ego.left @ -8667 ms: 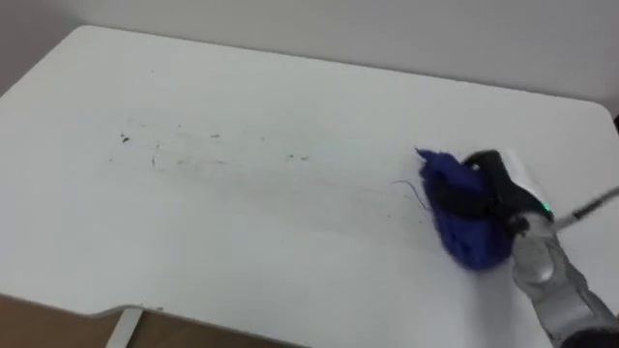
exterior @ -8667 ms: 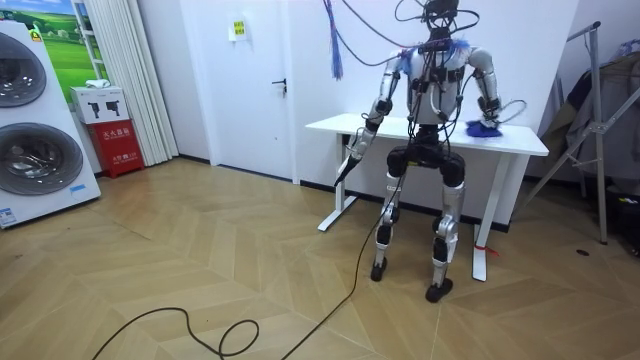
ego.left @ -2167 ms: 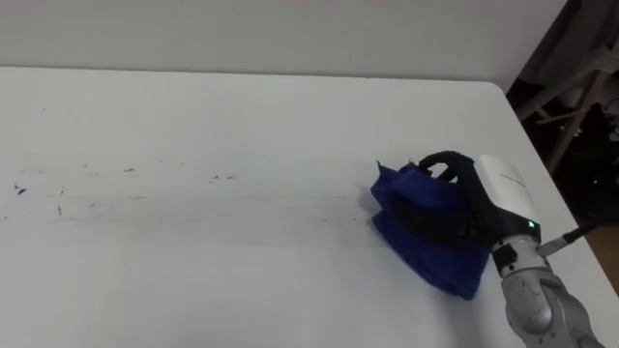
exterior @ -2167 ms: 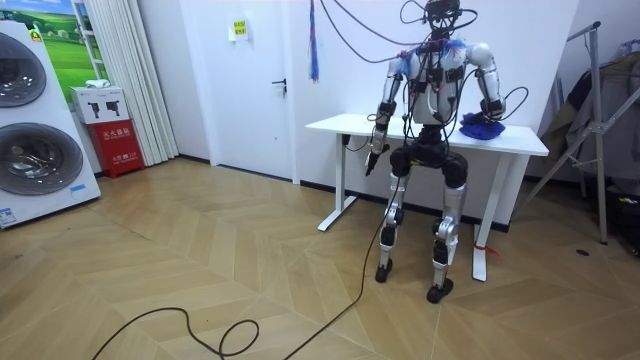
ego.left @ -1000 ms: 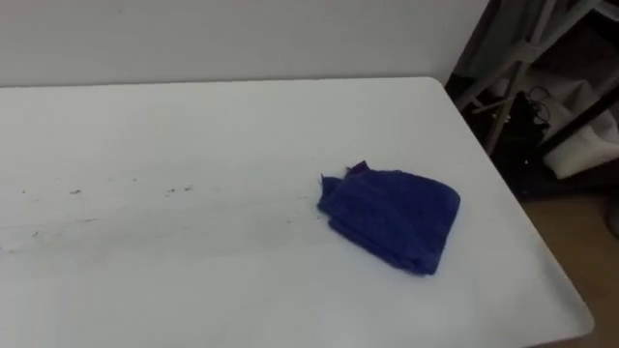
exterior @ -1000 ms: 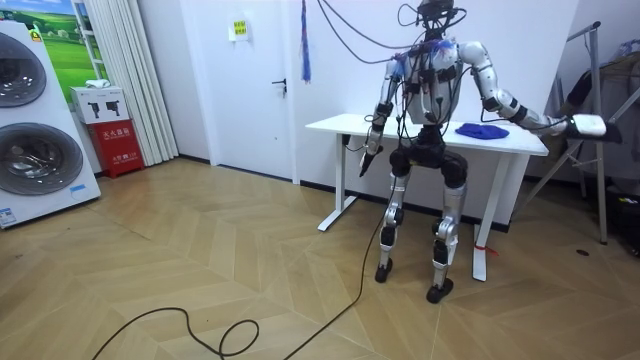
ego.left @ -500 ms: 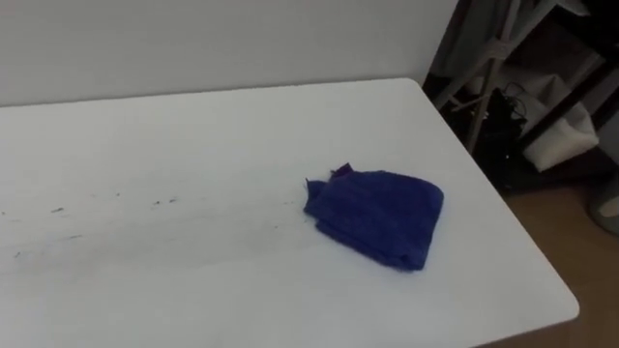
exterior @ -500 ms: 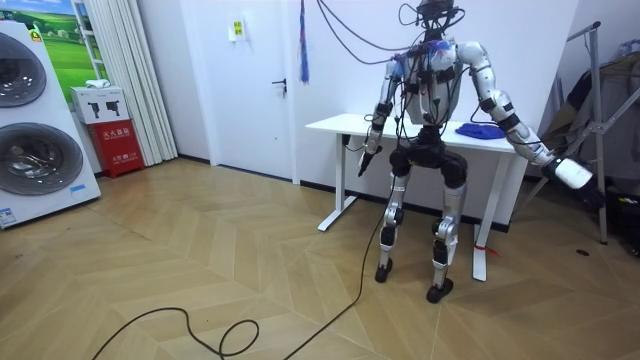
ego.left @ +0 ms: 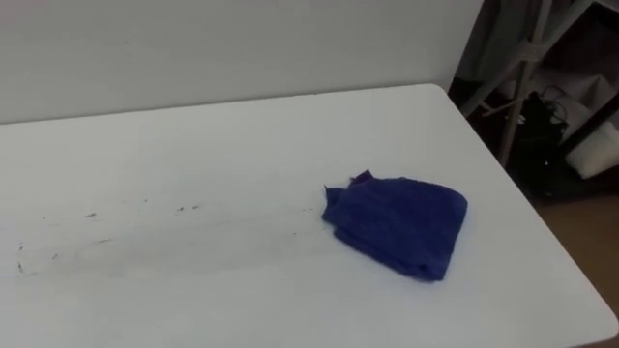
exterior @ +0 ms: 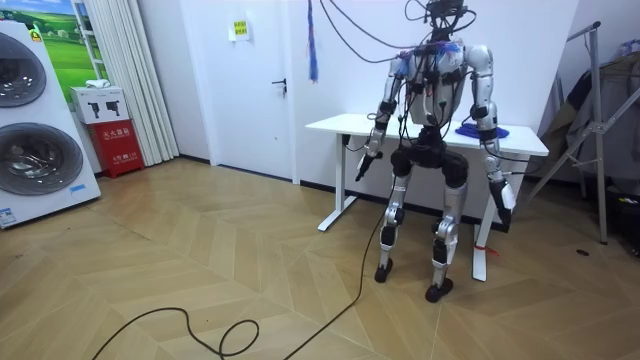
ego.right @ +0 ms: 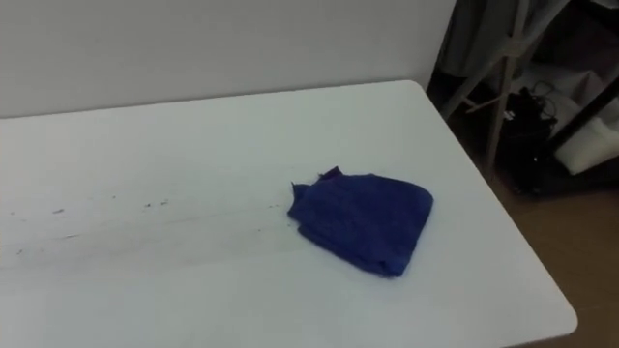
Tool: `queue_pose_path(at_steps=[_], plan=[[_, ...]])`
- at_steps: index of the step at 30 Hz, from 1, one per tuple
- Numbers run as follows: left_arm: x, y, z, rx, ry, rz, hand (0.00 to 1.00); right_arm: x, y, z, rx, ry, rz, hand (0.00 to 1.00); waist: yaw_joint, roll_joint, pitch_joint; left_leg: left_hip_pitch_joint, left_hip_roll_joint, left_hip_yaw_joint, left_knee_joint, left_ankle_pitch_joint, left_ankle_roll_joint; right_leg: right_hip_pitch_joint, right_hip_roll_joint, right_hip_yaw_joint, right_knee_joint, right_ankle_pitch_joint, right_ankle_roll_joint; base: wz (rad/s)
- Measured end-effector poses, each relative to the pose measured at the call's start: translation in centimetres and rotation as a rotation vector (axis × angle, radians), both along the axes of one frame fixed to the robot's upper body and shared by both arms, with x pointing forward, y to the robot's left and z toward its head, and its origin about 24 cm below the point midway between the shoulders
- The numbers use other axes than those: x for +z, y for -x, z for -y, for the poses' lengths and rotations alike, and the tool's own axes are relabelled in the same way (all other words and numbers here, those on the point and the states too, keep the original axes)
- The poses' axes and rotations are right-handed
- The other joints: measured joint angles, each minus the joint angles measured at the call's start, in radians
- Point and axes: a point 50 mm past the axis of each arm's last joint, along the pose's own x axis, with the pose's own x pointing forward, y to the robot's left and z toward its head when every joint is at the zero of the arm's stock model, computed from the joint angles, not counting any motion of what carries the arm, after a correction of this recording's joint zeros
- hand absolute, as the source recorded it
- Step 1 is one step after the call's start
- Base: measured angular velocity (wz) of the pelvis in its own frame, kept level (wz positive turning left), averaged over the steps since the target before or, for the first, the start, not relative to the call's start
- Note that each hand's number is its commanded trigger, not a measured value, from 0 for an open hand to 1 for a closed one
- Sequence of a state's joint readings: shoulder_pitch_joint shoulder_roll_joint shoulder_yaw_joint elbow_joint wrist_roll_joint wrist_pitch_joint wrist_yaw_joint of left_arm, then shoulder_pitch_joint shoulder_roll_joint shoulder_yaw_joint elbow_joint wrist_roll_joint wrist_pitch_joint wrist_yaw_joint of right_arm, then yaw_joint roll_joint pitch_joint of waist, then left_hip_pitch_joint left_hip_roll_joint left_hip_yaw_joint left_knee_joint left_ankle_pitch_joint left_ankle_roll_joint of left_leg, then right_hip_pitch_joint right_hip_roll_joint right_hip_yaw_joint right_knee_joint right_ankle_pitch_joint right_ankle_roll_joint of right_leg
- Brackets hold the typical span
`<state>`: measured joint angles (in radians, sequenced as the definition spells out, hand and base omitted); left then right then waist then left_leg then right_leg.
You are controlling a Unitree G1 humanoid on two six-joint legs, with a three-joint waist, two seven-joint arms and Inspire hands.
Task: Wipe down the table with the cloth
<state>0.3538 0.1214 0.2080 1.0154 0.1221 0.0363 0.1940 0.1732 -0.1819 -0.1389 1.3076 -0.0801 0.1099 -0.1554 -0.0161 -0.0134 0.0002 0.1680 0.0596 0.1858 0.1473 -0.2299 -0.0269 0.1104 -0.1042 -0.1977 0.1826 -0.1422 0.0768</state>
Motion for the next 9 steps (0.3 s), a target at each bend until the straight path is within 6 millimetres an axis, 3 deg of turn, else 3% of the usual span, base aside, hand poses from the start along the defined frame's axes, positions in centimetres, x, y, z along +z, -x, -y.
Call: queue_pose_path(at_steps=[5,9], plan=[[-0.5,0.4,0.9,-0.092,0.017,-0.085,0.0,0.0,-4.3,-0.4,0.046,-0.012,0.115,0.0,0.006,0.0,-0.0001,-0.008,-0.001,-0.011,0.003,0.0,0.0,0.01,0.0,-0.021,-0.016,0.0,0.0,0.08],[-0.5,0.3,1.1,-0.137,0.004,-0.121,0.0,-0.3,-4.7,-1.2,0.038,-0.039,0.132,0.0,0.022,0.001,-0.0007,-0.022,0.0,-0.045,0.014,0.001,-0.001,0.014,-0.001,-0.058,-0.018,0.0,0.0,0.23]])
